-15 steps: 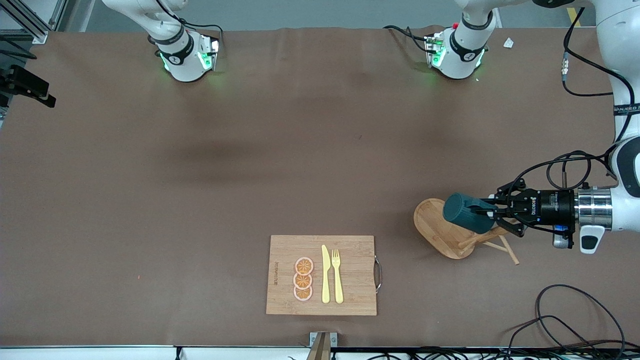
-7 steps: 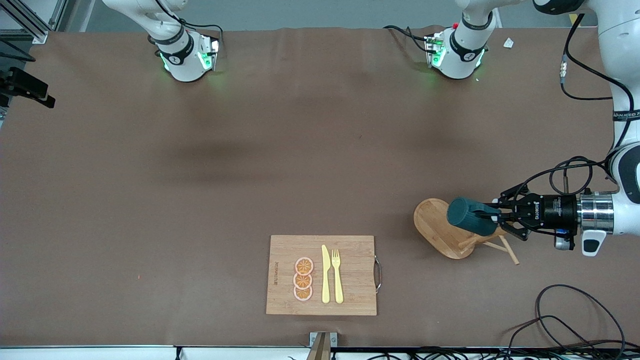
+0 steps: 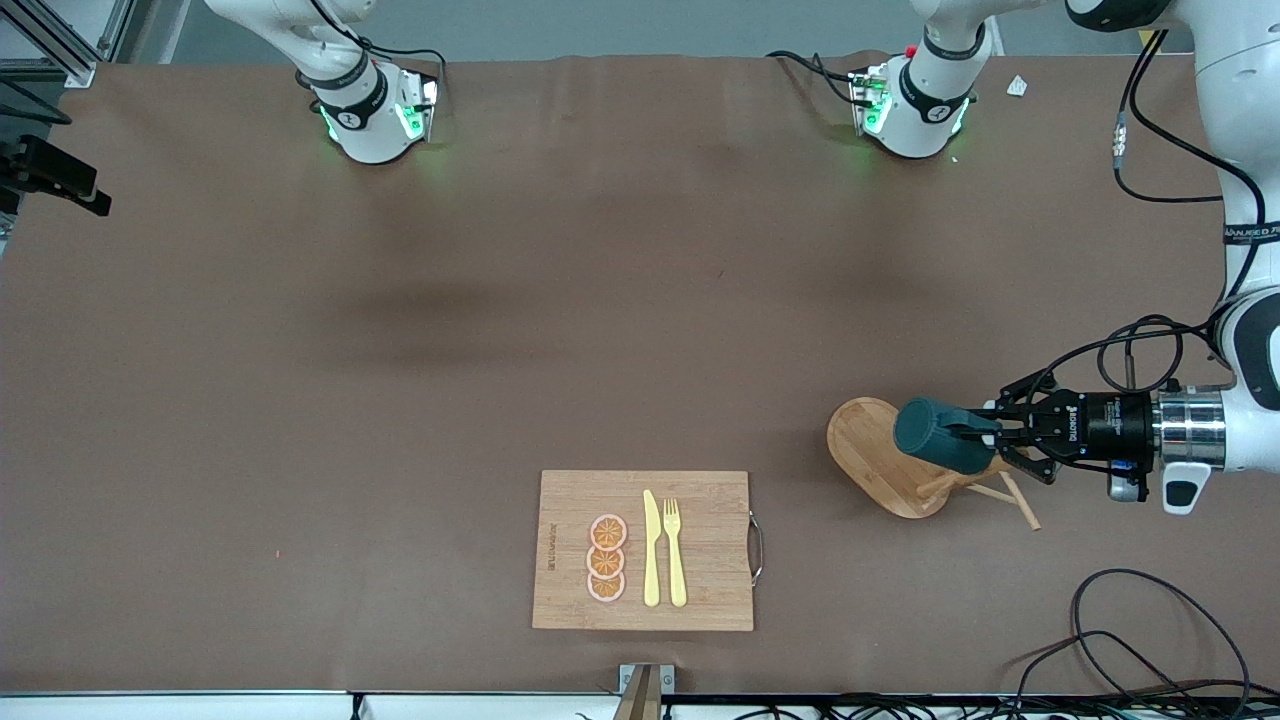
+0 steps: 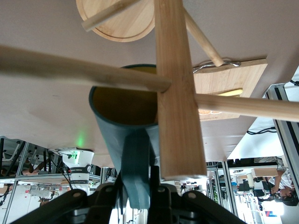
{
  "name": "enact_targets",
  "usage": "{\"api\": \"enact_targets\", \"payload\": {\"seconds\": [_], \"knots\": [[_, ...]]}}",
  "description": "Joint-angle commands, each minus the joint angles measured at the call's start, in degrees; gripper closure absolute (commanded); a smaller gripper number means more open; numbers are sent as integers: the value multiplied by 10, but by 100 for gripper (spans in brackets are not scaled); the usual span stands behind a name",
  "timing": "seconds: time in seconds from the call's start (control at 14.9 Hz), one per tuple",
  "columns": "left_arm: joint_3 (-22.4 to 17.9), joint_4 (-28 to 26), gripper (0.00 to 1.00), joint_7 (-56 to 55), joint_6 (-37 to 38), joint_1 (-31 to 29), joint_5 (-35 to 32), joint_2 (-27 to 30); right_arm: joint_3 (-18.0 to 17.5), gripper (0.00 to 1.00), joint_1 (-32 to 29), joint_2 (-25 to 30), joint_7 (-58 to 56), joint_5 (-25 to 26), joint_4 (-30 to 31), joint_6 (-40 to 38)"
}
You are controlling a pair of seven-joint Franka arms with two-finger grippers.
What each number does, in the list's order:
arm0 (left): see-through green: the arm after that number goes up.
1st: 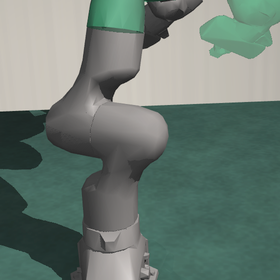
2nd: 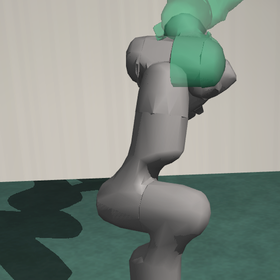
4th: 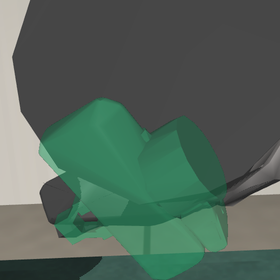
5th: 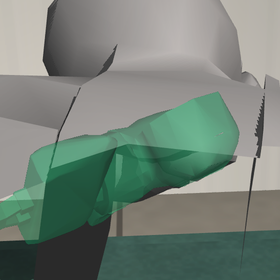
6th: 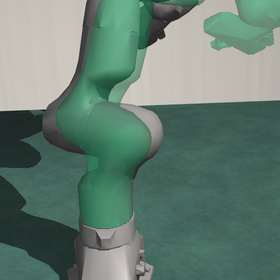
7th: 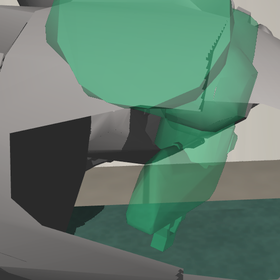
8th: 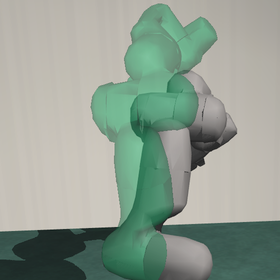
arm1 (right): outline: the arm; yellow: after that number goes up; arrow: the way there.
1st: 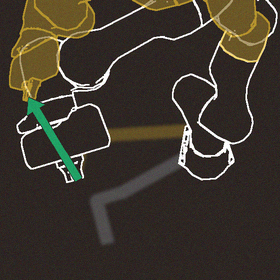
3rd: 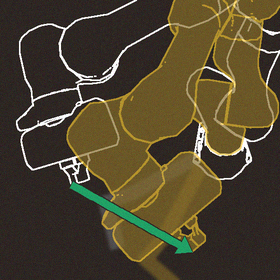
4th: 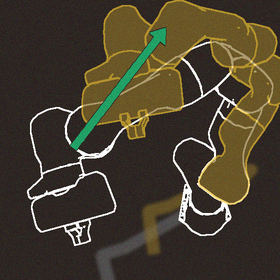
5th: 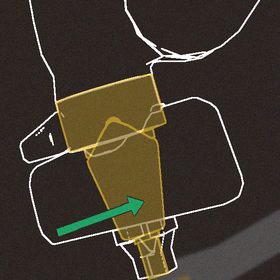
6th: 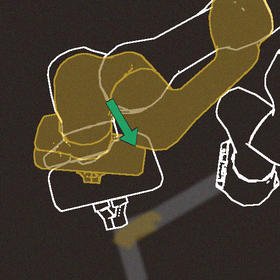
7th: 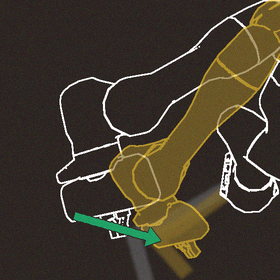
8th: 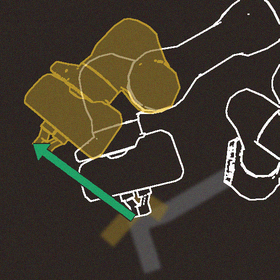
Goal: Pass cup and hang on rack
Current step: 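Lower the mug onto a rack peg with the left gripper, then open the left gripper and release the mug handle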
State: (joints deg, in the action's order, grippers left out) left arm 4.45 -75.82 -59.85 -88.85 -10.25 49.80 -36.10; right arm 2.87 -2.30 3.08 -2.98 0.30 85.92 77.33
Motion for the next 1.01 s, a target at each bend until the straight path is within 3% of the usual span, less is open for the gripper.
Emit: {"api": "enact_targets", "payload": {"seconds": [0.0, 0.07, 0.13, 0.6, 0.94], "knots": [[0, 7, 34, -2, -4, -2, 13, -3, -10, 0, -15, 13, -10, -9, 13, 1], [0, 7, 10, -4, -4, -2, 13, -2, -10, 0, -15, 13, -11, -9, 13, 1], [0, 8, 0, -5, -4, -1, 13, 1, -10, 0, -15, 13, -11, -9, 13, 1], [6, 10, 0, -7, -4, 13, 2, 47, -10, 0, -15, 13, -12, -9, 13, 1], [7, 10, 0, -2, -4, 65, -118, 122, -10, 0, -15, 13, -12, -8, 13, 3]]}}
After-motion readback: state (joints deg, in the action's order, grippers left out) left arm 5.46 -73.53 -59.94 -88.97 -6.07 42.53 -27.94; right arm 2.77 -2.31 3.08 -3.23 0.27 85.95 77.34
